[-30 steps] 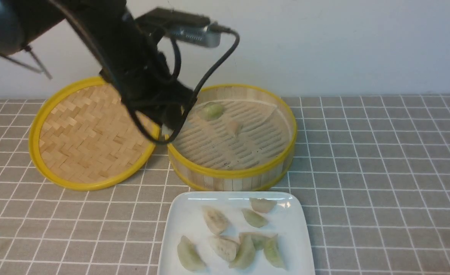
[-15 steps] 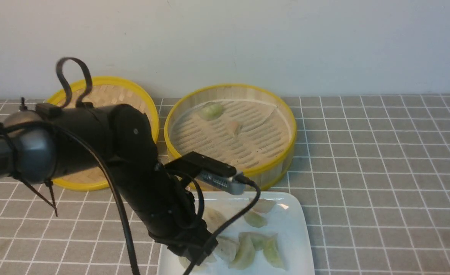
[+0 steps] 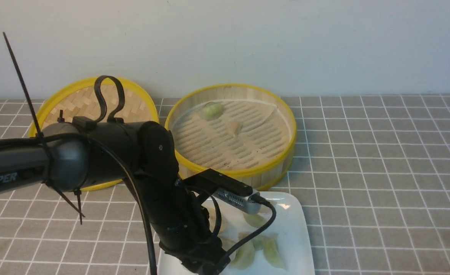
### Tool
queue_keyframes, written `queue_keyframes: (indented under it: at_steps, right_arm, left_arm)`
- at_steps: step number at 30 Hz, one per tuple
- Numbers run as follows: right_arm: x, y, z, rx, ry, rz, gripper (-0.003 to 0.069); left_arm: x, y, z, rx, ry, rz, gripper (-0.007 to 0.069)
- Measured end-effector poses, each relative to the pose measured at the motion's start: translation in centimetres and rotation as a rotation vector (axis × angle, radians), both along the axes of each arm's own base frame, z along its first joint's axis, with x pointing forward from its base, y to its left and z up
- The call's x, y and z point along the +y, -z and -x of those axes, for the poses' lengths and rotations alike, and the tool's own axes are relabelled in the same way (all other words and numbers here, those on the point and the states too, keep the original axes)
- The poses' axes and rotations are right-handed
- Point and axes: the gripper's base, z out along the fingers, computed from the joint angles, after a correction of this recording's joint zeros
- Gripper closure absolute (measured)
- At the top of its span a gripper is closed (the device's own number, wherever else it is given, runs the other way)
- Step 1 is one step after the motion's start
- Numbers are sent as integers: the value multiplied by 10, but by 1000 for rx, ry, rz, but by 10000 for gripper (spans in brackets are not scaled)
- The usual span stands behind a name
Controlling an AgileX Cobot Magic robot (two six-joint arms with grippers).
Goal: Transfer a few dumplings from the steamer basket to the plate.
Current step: Use the left arm to put the dumpling into the plate, then use the left arm to grab a dumpling from the steamer
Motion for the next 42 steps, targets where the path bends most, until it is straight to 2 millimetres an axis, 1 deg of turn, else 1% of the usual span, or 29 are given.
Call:
queue_keyframes:
  at_steps: [1, 2, 4, 7, 9, 11, 14, 15, 16, 18, 20, 23, 25, 27, 28, 29, 30, 32, 33, 34, 35, 36, 38, 40, 42]
  right_arm:
    - [0, 0, 0, 0, 0, 0, 673]
    - [0, 0, 0, 0, 0, 0, 673]
    - [0, 0, 0, -1, 0, 0, 673]
    - [0, 0, 0, -1, 0, 0, 673]
    - [0, 0, 0, -1, 0, 0, 673]
    - [0, 0, 0, -1, 0, 0, 673]
    - [0, 0, 0, -1, 0, 0, 673]
    - [0, 0, 0, -1, 0, 0, 673]
    - [0, 0, 0, -1, 0, 0, 673]
    - [0, 0, 0, -1, 0, 0, 673]
    - [0, 0, 0, -1, 0, 0, 673]
    - [0, 0, 0, -1, 0, 0, 673]
    - [0, 0, 0, -1, 0, 0, 673]
    - [0, 0, 0, -1, 0, 0, 673]
    - [0, 0, 0, -1, 0, 0, 673]
    - [0, 0, 0, -1, 0, 0, 673]
    - [0, 0, 0, -1, 0, 0, 673]
    - [0, 0, 0, -1, 0, 0, 673]
    - [0, 0, 0, -1, 0, 0, 673]
    - [0, 0, 0, -1, 0, 0, 673]
    - [0, 0, 0, -1, 0, 0, 673]
    - [0, 0, 0, -1, 0, 0, 673]
    - [0, 0, 0, -1, 0, 0, 673]
    - [0, 0, 0, -1, 0, 0, 673]
    - [0, 0, 0, -1, 0, 0, 673]
  left_arm:
    - [-1, -1, -1, -4, 0, 3, 296]
    - [-3, -5, -5, -21, 0, 13, 260]
    - [-7, -17, -13, -60, -2, 37, 233]
    - [-9, -48, -40, -155, -71, 93, 239]
    - [-4, -65, -58, -215, -128, 121, 273]
    - [4, -85, -85, -297, -199, 156, 346]
    - [13, -103, -123, -387, -248, 185, 470]
    - [16, -100, -133, -396, -255, 184, 508]
    - [18, -103, -148, -427, -265, 190, 561]
    - [18, -97, -170, -454, -266, 182, 602]
    - [18, -84, -189, -480, -253, 146, 621]
    - [17, -65, -208, -513, -230, 87, 617]
    - [14, -50, -224, -563, -232, 70, 591]
    - [13, -40, -232, -586, -241, 73, 563]
    - [12, -39, -233, -595, -244, 75, 559]
    - [11, -28, -239, -616, -256, 79, 521]
    - [11, -23, -242, -624, -262, 81, 494]
    - [10, -16, -245, -635, -270, 85, 445]
    - [10, -12, -247, -647, -276, 88, 407]
    - [9, -9, -248, -652, -278, 89, 371]
    - [9, -9, -248, -652, -278, 88, 365]
    - [9, -7, -250, -662, -282, 91, 323]
    - [9, -6, -251, -666, -283, 92, 285]
    - [9, -3, -252, -672, -278, 90, 259]
    - [8, 2, -254, -681, -270, 86, 250]
